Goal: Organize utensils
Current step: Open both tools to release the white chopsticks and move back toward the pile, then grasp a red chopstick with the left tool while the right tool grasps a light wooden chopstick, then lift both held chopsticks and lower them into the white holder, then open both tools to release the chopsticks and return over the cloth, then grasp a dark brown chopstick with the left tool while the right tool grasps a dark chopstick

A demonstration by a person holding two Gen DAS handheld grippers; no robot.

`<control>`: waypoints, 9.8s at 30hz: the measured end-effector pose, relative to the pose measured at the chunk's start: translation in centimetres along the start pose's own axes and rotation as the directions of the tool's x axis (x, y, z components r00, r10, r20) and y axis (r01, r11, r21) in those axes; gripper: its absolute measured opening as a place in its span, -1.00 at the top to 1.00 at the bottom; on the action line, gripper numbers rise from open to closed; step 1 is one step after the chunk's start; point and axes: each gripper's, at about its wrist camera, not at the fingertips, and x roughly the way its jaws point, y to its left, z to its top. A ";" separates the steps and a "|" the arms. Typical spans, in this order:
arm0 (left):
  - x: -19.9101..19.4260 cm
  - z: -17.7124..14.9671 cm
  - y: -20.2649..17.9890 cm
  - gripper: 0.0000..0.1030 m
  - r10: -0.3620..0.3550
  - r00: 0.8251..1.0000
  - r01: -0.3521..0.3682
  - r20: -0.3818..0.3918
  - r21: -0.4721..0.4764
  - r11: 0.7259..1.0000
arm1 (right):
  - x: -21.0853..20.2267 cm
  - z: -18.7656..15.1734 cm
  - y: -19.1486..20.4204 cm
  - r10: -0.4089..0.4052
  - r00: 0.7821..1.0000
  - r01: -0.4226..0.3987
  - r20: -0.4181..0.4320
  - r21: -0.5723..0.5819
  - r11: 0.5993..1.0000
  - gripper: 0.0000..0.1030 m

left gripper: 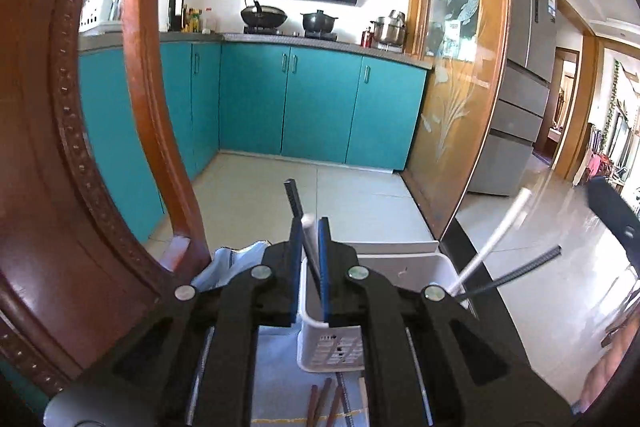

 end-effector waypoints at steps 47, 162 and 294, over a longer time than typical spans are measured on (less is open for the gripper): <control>2.8 -14.4 1.6 0.17 0.047 0.890 -0.006 -0.453 0.092 0.996 | 9.9 -19.7 5.0 0.028 0.650 -0.013 -0.760 0.025 1.000 0.51; -6.2 -1.0 2.4 0.80 -0.045 0.988 0.041 0.144 0.032 0.999 | -1.9 -1.9 1.8 0.060 0.998 -0.061 0.031 0.025 0.998 0.69; 9.4 -16.5 2.1 0.15 0.088 0.828 -0.011 -0.554 0.140 0.990 | 11.5 -19.5 2.2 -0.142 0.673 0.174 -0.726 -0.032 0.984 0.62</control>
